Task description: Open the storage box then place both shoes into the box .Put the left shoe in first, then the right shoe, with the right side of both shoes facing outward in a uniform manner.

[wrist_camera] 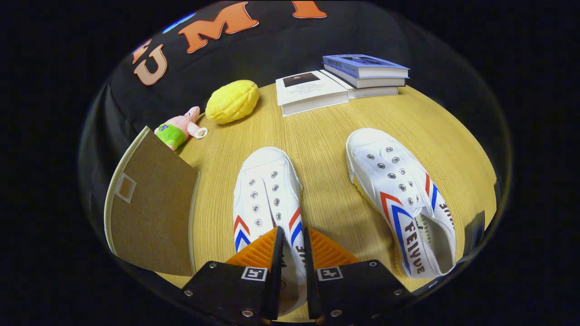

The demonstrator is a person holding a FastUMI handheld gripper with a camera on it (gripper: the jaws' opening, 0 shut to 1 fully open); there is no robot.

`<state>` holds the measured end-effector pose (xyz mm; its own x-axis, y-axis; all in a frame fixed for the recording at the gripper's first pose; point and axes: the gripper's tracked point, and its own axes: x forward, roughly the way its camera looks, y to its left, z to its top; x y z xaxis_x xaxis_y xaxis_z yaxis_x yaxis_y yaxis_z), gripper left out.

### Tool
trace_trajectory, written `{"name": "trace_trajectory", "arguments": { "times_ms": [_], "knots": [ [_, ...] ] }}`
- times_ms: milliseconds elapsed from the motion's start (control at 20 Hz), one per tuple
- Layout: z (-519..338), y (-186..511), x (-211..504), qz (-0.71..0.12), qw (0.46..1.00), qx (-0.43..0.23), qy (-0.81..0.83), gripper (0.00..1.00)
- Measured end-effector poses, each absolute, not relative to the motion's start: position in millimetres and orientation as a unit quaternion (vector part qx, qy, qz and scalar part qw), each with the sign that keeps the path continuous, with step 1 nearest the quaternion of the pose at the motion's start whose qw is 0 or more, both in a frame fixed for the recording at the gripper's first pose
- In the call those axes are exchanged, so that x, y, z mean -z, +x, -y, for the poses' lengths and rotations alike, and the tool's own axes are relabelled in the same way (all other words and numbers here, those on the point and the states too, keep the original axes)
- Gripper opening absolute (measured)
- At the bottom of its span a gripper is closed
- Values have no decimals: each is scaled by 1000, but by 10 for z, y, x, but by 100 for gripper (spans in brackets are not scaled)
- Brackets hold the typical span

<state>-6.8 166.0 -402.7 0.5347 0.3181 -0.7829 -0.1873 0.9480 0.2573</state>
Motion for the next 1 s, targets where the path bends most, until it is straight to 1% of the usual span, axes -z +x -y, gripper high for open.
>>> {"name": "trace_trajectory", "arguments": {
  "times_ms": [50,150,200,300,600,850,1000],
  "knots": [
    [-1672,-69,4025,-456,875,-146,70,24],
    [-1687,-67,4013,-449,878,-148,73,16],
    [-1679,-64,4006,-450,878,-143,84,8],
    [-1693,-81,3973,-456,872,-133,115,1],
    [-1745,-1,3580,-430,887,-128,107,0],
    [-2013,156,2931,-384,896,-158,156,0],
    [-2354,171,2454,-354,897,-201,174,0]
  ]
}}
